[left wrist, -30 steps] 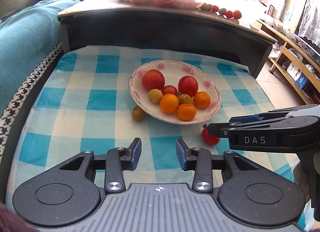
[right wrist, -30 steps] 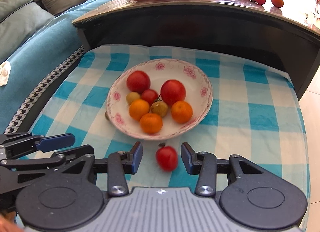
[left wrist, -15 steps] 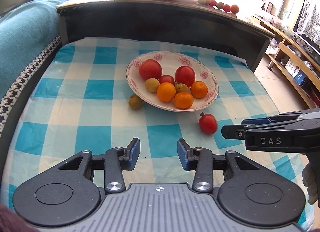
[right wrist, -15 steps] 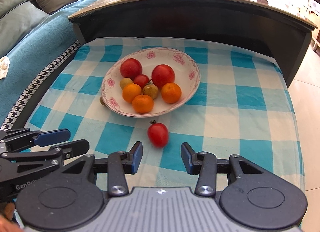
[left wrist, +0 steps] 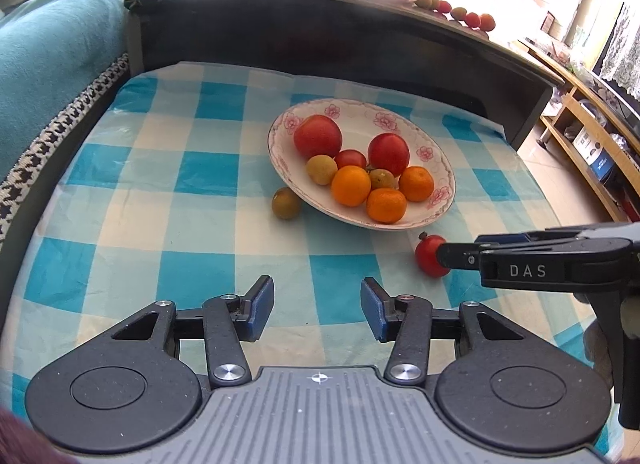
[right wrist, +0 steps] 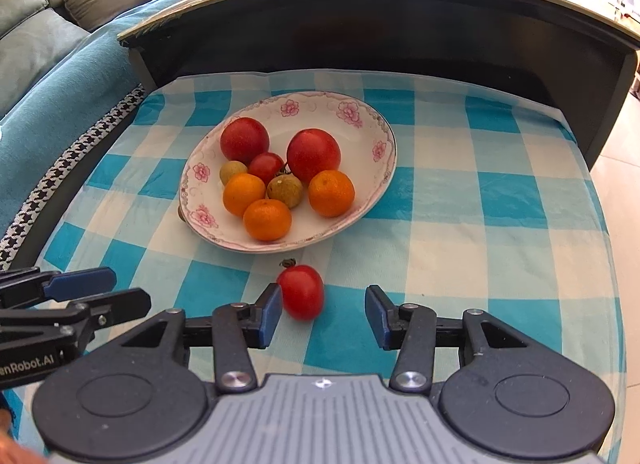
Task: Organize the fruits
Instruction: 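Withdraw both grippers and move the right gripper onto the stemmed red tomato, then close the left gripper on another brown fruit while the right gripper closes on the tomato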
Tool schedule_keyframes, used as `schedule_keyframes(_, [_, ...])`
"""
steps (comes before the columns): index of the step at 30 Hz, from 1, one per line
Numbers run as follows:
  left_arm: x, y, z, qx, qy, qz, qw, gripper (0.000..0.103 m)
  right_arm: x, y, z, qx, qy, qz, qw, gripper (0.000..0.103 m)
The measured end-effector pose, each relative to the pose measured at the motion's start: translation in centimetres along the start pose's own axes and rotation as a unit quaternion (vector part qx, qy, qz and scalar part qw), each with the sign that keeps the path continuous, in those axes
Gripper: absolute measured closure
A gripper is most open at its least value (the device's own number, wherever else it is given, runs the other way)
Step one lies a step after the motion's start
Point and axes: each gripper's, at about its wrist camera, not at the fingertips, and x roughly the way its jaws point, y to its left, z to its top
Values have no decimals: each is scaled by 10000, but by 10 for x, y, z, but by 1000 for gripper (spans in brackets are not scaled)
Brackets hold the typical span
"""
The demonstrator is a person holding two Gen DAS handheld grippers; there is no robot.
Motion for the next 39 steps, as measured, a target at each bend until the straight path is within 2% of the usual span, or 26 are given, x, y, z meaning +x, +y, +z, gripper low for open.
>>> schedule_keyframes(8, [18, -1, 12, 488, -130, -172, 9986, 43, 21, 9, -2, -348, 82, 43, 9994, 57])
schedule_keyframes(9, [22, 0, 14, 567, -140, -172, 9981, 43, 22, 9, -3, -384, 51, 38, 9992, 58])
schedule_keyframes(12, [34, 3, 22, 863, -211, -158, 9959, 42, 23, 9, -1, -410, 53, 66, 9991, 72])
schedule_keyframes(15, [45, 9, 27, 1070, -240, -259, 9936, 41, 23, 5, -1, -329, 23, 130, 9994, 72])
schedule_keyframes(18, [58, 9, 27, 1352, -187, -334, 9901, 41, 23, 5, -2, -299, -4, 160, 9994, 72])
schedule_keyframes(21, [70, 6, 26, 1733, -185, -290, 9843, 32, 23, 4, -2, -272, -16, 191, 9994, 72])
schedule_keyframes(25, [78, 12, 35, 1912, -152, -428, 9805, 32, 22, 1, -3, -211, 4, 288, 9994, 72])
schedule_keyframes(29, [80, 12, 36, 2257, -206, -537, 9725, 30, 19, 1, -6, -183, -8, 347, 9992, 72])
schedule_keyframes(35, [79, 10, 35, 2236, -177, -687, 9721, 39, 19, 4, -6, -209, 8, 299, 9993, 72])
schedule_keyframes(38, [78, 8, 35, 2244, -138, -714, 9718, 46, 18, 5, -6, -234, 19, 285, 9993, 72])
schedule_keyframes(39, [78, 6, 34, 2244, -120, -718, 9718, 52, 18, 6, -6, -234, 28, 295, 9993, 72])
